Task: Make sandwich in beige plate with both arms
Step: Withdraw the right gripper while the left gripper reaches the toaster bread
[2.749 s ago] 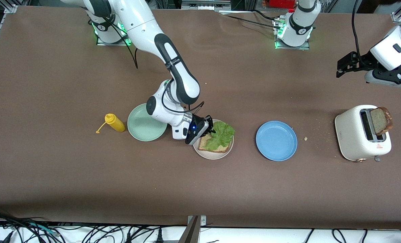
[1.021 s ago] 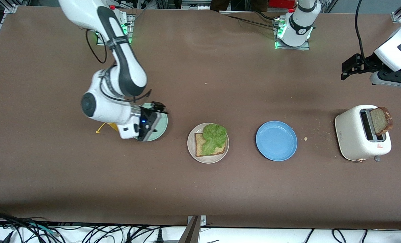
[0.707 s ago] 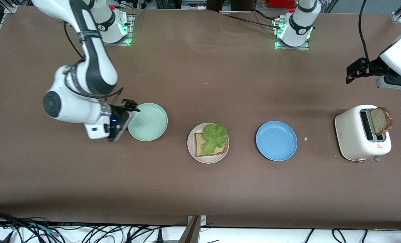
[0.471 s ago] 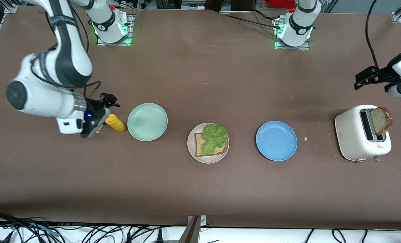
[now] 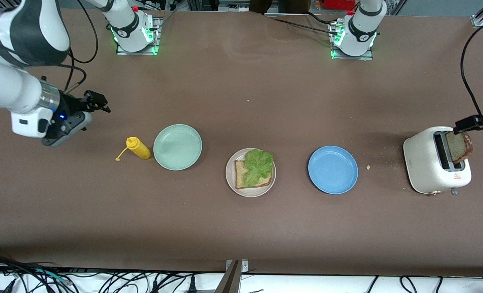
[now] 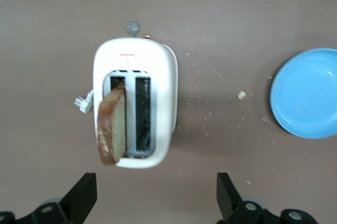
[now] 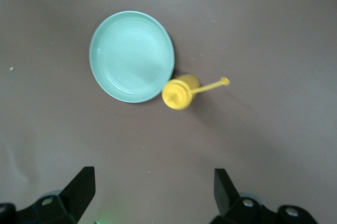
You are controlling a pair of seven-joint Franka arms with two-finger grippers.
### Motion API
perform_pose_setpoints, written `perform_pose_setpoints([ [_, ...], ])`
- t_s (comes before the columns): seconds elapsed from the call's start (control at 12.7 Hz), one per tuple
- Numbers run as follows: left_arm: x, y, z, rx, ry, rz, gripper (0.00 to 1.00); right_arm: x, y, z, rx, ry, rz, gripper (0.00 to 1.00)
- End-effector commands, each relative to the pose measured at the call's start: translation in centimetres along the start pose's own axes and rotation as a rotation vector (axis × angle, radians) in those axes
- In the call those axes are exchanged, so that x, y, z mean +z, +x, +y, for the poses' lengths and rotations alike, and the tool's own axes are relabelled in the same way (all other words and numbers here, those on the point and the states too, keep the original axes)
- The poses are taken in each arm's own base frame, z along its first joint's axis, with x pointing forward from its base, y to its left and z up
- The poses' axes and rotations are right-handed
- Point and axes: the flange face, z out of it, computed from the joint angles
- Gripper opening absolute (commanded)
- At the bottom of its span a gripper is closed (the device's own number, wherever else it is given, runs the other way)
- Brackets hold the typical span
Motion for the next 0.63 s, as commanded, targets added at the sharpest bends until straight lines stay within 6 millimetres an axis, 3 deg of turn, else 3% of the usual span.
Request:
perform_pose_setpoints([
  [0.0, 2.3, 2.0, -3.2, 0.062, 0.06, 0.035, 1.0, -3.2, -1.0, -0.6, 0.157, -0.042, -0.034, 1.0],
  [0.24, 5.7, 2.3, -4.9, 0.062, 0.049, 0.048, 1.0, -7.2, -2.6, -4.0, 0.26, -0.158, -0.035, 1.0],
  [0.31, 7.6, 2.3, -5.2, 0.062, 0.05, 0.069, 1.0, -8.3, -3.6, -4.0, 0.265, -0.182, -0.028, 1.0],
  [0.47, 12.0, 1.5, -5.4, 0.065, 0.05, 0.102, 1.0, -9.3, -4.9, 0.0, 0.335, -0.197, 0.028, 1.0],
  [0.55, 13.4, 0.9, -6.0, 0.057, 0.049, 0.098, 1.0, -9.5, -4.5, 0.4, 0.322, -0.213, 0.068, 1.0],
])
